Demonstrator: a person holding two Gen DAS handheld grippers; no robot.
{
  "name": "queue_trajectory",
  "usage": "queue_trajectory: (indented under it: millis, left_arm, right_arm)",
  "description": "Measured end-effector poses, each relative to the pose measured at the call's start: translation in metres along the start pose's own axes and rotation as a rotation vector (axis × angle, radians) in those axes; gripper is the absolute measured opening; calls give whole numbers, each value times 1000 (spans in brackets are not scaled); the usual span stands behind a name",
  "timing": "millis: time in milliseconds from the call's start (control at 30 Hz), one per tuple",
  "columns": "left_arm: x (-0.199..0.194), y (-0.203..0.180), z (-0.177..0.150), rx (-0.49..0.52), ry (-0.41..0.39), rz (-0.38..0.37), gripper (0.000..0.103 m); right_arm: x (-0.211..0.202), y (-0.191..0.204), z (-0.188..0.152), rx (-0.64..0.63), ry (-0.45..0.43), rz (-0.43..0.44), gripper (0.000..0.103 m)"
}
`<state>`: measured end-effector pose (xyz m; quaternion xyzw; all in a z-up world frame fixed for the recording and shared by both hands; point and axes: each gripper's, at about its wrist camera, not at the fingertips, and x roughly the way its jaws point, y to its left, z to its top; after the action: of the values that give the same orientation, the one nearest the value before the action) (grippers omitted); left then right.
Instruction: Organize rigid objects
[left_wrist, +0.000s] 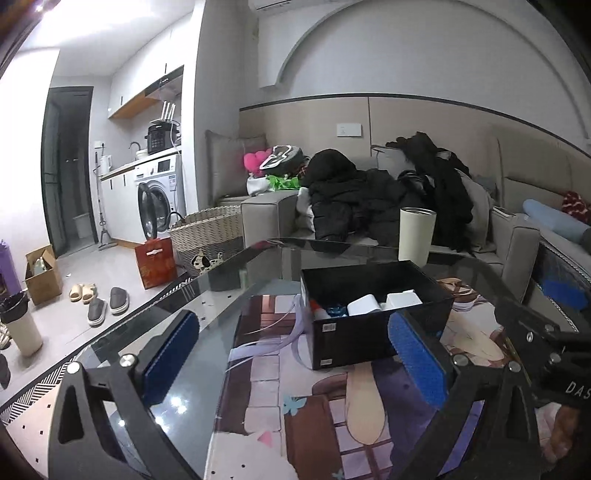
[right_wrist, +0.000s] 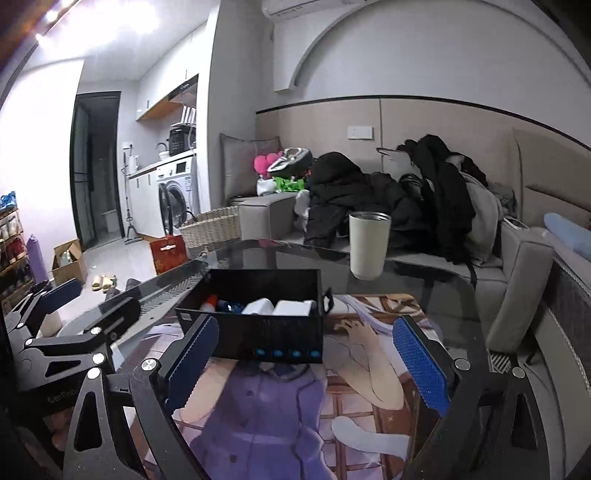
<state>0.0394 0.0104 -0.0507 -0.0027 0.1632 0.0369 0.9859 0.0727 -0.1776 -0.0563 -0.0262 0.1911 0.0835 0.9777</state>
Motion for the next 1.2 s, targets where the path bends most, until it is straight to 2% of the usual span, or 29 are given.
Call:
queue_trajectory:
  millis: [267,567,1200]
  left_arm:
    - [4,-3,-5,19,41,-46,103]
    - [-3,0,-1,2,22,-54,103]
    - [0,3,-2,4,48,-37,103]
  right_arm:
    - [15,1,-10,-2,68,7,97]
    - [16,4,-10,-11,63,9,97]
    - [19,5,-10,-11,78,1,97]
